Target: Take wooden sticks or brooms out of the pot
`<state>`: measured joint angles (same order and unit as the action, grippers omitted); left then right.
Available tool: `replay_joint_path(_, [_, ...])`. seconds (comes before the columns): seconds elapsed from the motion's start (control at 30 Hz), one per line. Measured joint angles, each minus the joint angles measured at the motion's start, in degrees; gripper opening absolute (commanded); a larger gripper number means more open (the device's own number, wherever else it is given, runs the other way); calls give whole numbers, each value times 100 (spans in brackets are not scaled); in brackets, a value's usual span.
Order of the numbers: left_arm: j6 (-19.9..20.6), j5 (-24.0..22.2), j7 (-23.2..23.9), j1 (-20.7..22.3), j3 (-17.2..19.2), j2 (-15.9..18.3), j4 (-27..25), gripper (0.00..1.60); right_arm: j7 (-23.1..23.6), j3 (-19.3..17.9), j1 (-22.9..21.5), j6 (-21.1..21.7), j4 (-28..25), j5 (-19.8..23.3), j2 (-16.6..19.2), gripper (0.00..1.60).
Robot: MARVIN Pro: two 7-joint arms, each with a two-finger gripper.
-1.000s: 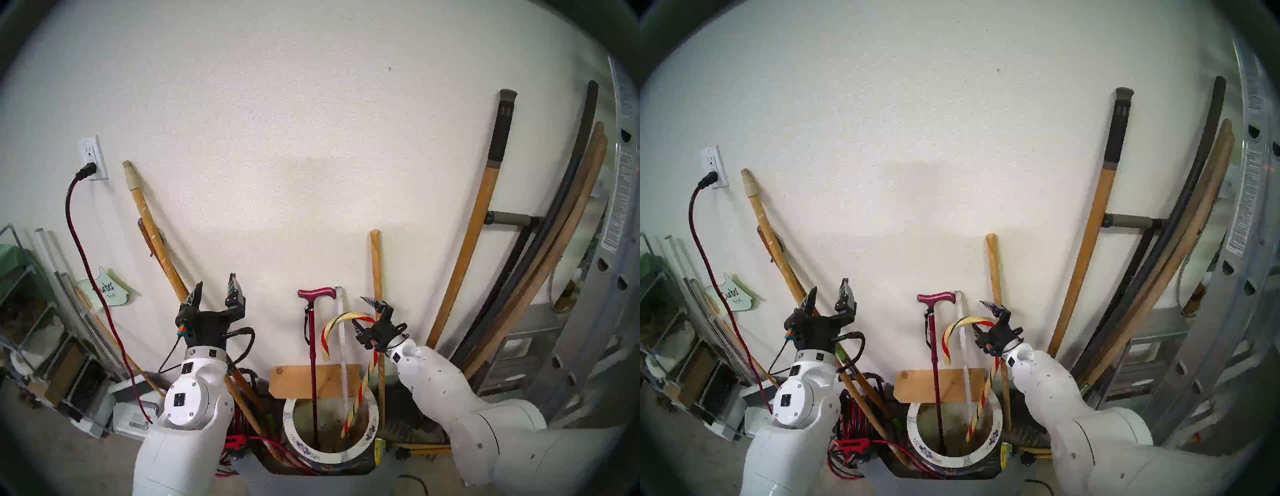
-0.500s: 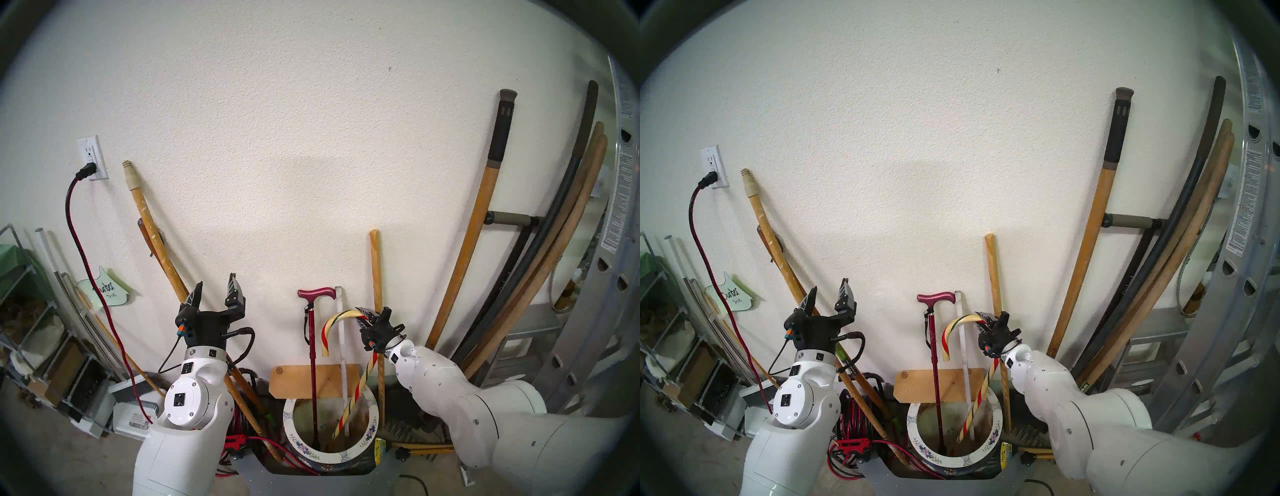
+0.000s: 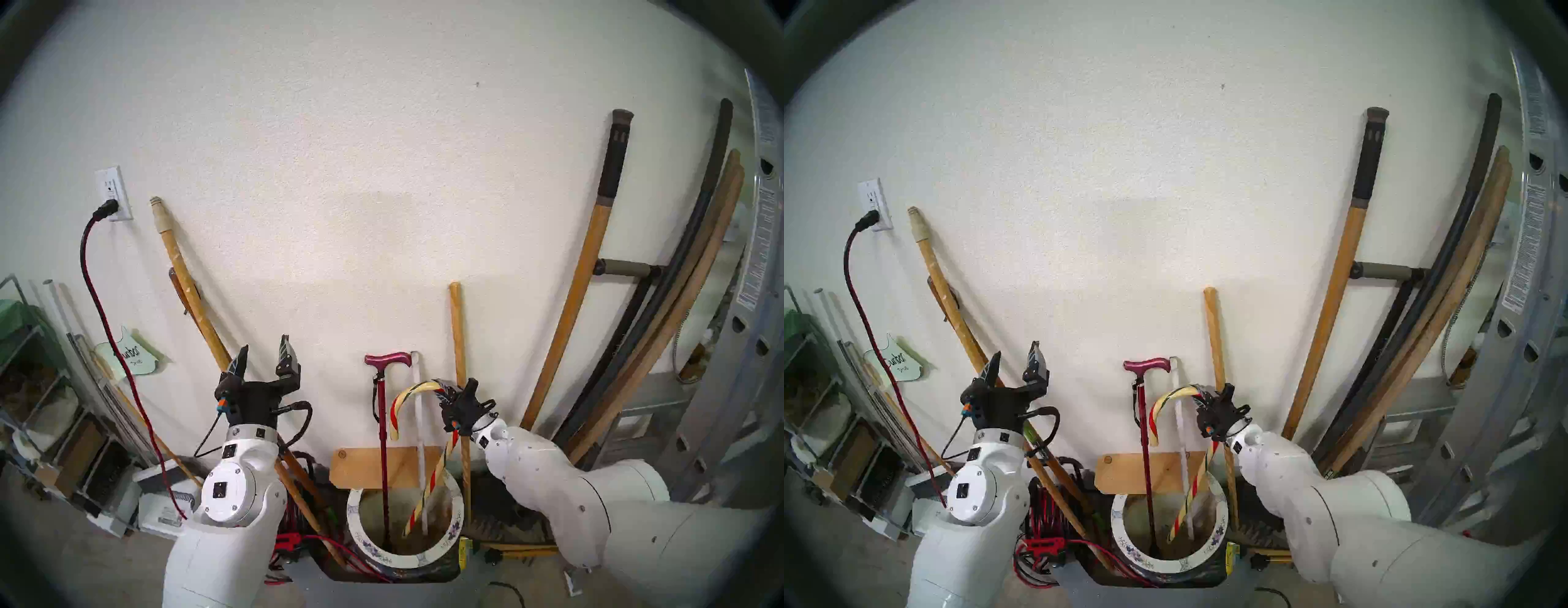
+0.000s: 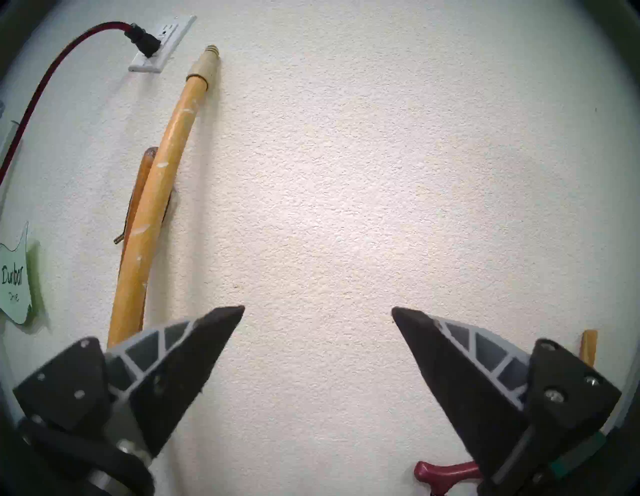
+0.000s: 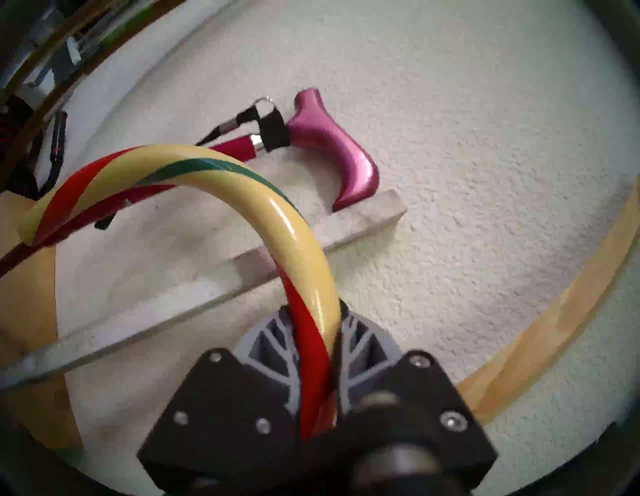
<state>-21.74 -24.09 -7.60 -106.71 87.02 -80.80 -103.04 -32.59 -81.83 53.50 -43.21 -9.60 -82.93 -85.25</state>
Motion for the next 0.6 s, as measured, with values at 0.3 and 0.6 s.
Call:
replay_joint_path(0.3, [0, 0, 1, 0, 0, -1, 0, 160, -52, 195, 197, -785, -322, -230, 258, 0])
replay_joint_path(0.6, [0, 0, 2, 0, 0, -1, 0, 160, -163, 196, 357, -1110, -664, -254, 566, 0])
